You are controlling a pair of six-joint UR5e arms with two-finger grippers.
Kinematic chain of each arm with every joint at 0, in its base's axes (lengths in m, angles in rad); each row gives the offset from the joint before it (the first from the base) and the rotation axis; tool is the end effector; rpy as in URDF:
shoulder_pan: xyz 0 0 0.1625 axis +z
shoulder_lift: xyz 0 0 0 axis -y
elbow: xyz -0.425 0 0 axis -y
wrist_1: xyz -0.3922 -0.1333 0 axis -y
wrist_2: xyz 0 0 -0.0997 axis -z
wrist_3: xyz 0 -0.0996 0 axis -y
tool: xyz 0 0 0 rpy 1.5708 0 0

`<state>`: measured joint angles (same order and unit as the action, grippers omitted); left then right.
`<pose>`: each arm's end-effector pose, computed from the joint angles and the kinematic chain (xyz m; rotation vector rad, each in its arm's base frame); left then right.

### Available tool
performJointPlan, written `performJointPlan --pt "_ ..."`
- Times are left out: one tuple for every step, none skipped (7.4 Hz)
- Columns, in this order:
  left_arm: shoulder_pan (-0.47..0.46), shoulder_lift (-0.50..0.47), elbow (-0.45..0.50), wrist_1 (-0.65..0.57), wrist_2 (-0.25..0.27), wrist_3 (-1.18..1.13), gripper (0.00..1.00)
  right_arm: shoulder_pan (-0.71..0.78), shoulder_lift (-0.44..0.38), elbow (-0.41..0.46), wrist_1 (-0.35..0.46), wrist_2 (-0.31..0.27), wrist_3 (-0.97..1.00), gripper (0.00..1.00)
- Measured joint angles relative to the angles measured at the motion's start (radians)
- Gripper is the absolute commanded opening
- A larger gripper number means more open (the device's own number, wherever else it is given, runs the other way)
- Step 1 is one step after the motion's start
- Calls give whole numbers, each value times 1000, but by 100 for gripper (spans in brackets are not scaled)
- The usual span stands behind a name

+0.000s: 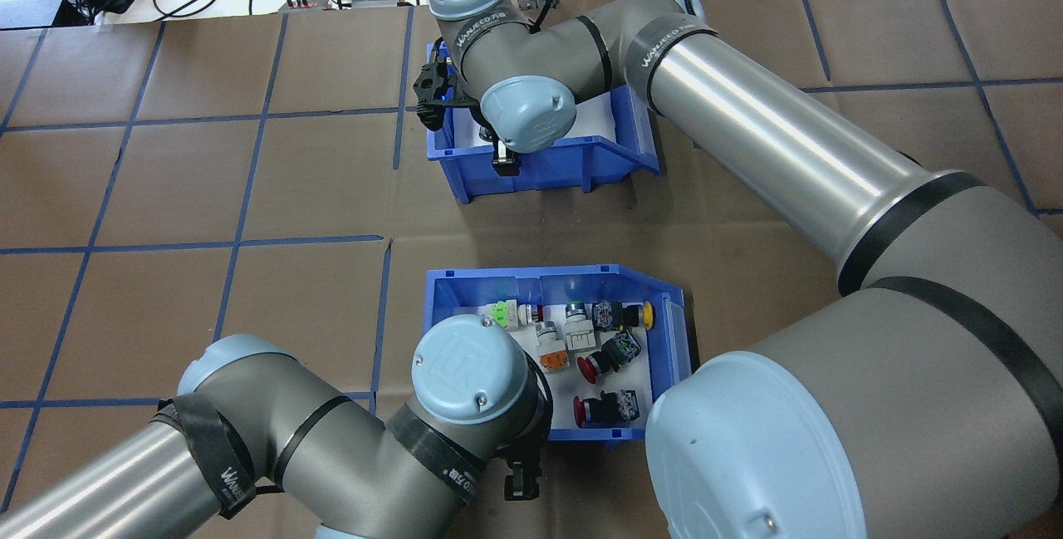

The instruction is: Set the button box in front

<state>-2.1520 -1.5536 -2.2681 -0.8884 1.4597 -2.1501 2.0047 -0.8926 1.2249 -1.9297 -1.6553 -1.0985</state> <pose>-0.3389 -0.2530 0.2420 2.1984 -2.2029 -0.1687 0.4243 -0.6186 0.2689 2.1158 -2.2011 -0.0037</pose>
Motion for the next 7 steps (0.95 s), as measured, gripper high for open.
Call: performJointPlan --pt "-2 5 1 11 1 -3 0 2 -9 0 0 -13 0 14" --pt "-2 15 6 11 7 -1 0 2 -19 -1 0 -27 0 13" --pt "-1 33 17 -3 29 6 0 -1 -34 -1 0 -35 0 13" --pt "5 64 36 -42 64 32 0 -13 -58 4 0 -39 0 12" --pt "27 95 63 -99 86 83 0 -42 -86 12 4 -40 -6 12" --pt "85 114 94 -148 95 154 0 -94 -113 25 11 -39 -30 12" --pt "169 115 120 -171 97 238 0 -152 -142 47 15 -38 -72 12"
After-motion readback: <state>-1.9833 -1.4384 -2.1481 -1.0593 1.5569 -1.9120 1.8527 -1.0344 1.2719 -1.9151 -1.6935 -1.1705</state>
